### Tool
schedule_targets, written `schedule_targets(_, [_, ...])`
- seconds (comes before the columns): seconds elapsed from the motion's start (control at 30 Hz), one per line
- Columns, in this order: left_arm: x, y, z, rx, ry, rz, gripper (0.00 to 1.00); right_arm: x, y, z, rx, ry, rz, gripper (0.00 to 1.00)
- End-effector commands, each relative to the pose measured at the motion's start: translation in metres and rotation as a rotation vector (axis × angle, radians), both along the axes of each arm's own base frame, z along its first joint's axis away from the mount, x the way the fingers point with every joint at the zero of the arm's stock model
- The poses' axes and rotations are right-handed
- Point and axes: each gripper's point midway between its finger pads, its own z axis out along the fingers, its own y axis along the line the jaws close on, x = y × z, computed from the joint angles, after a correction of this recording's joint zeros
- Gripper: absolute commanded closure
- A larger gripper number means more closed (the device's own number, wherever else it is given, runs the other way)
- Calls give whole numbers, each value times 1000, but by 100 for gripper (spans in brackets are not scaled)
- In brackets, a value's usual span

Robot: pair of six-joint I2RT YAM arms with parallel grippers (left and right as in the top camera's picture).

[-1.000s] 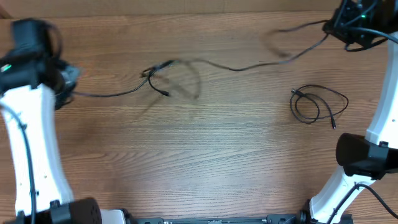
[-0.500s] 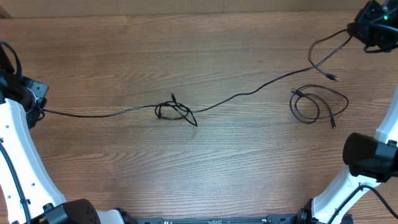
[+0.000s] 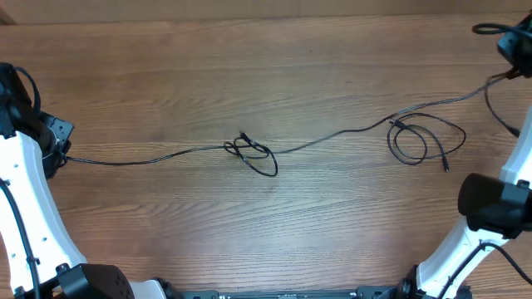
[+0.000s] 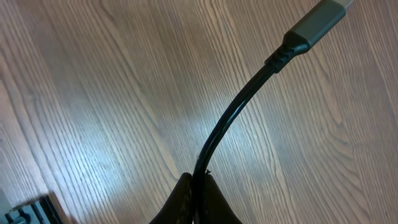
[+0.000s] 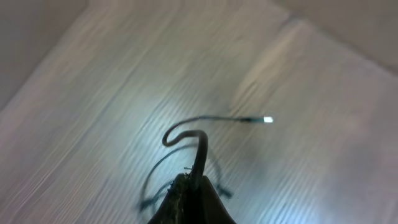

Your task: Untangle cables

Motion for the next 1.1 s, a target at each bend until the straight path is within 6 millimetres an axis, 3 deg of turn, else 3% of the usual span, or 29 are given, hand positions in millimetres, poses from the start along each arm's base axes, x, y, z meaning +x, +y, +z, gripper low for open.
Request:
schedule_targets(0.0, [-16, 25, 5, 69, 25, 66, 96, -5, -28, -6, -114, 43, -122, 96])
schedule_targets(0.27, [-57, 65, 1, -34, -32, 261, 96, 0, -48, -25, -108, 67, -161, 96])
schedule_targets(0.37, [-69, 74, 0, -106, -89, 324, 95, -2, -57, -34, -99, 88, -179, 96])
schedule_targets(0.47, [-68, 73, -1, -197, -169, 322, 96, 0, -57, -44, -51, 94, -175, 96])
schedule_targets(0.6, [-46, 59, 4, -244, -238, 132, 96, 14, -34, -64, 99, 89, -79, 96])
schedule_targets(0.8, [-13, 24, 5, -245, -218, -64, 95, 37, 43, -81, 461, 65, 336, 96])
schedule_targets(1.07, [34, -36, -7, -244, -197, -321, 95, 37, 50, -85, 492, 73, 395, 93])
